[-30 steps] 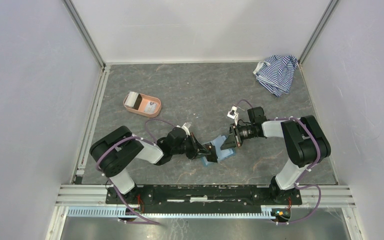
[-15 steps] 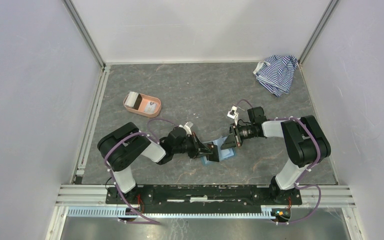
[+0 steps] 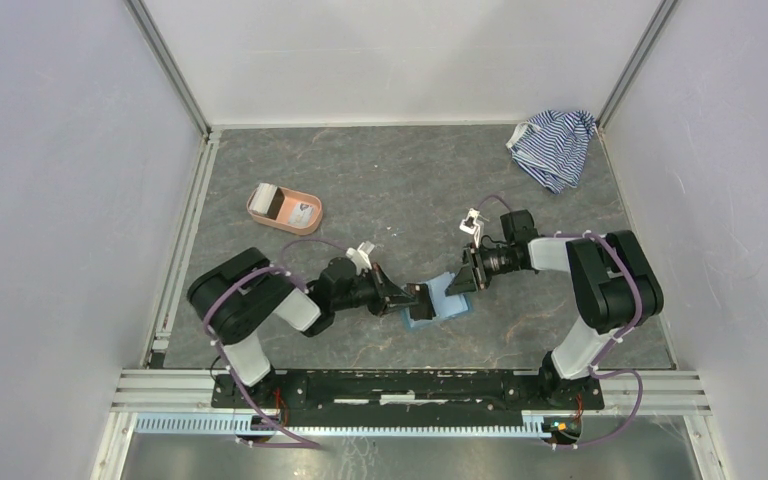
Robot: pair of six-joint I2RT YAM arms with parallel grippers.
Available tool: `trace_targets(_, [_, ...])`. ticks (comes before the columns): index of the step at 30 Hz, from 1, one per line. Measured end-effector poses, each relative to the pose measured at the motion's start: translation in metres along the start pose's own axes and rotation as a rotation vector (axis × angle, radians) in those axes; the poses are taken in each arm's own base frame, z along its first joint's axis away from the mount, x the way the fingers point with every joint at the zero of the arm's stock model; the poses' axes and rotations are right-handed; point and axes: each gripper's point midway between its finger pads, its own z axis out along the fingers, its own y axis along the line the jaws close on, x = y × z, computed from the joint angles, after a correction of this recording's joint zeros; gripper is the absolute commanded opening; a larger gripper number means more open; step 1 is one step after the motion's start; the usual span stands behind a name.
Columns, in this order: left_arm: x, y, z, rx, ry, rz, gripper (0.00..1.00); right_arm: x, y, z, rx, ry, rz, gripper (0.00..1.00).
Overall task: Put the credit cards into the card holder
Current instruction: Insert the credit card into the card holder.
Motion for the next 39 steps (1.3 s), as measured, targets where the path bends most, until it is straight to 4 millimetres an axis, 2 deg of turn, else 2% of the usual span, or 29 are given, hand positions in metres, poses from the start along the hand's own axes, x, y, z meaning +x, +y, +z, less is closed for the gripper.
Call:
trace_targets(3, [-0.007, -0.011, -0.015, 0.02, -0.032, 0.026, 0.02, -0.002, 0.002, 0.0, -0.014, -0.002, 0.0, 0.37])
trace_targets(8, [-0.019, -0.041, -0.041, 0.078, -0.09, 0.152, 0.02, -0.003, 0.01, 0.007, -0.047, 0.016, -0.011, 0.37])
trace_targets(11, [-0.024, -0.049, -0.054, 0.078, -0.114, 0.225, 0.02, -0.001, 0.016, 0.014, -0.068, 0.042, -0.024, 0.36])
trace_targets(14, [-0.025, -0.047, -0.064, 0.069, -0.129, 0.261, 0.02, 0.002, 0.016, 0.02, -0.078, 0.061, -0.007, 0.28])
trace_targets(20, [-0.01, -0.023, -0.081, 0.042, -0.132, 0.258, 0.02, 0.0, 0.014, 0.021, -0.081, 0.058, 0.02, 0.01])
trace_targets(22, [-0.009, -0.021, -0.084, 0.042, -0.141, 0.259, 0.02, -0.004, 0.016, 0.021, -0.086, 0.046, 0.015, 0.0])
trace_targets(30, [-0.008, -0.034, -0.083, 0.107, -0.16, 0.295, 0.02, -0.017, 0.031, 0.021, -0.133, 0.01, -0.012, 0.0])
trace_targets(37, [0.009, -0.003, -0.059, 0.056, -0.065, 0.25, 0.02, -0.016, 0.034, 0.022, -0.144, 0.012, -0.001, 0.0])
trace_targets(39, [0.012, -0.001, -0.055, 0.066, -0.049, 0.244, 0.02, -0.016, 0.036, 0.021, -0.155, 0.011, -0.001, 0.0])
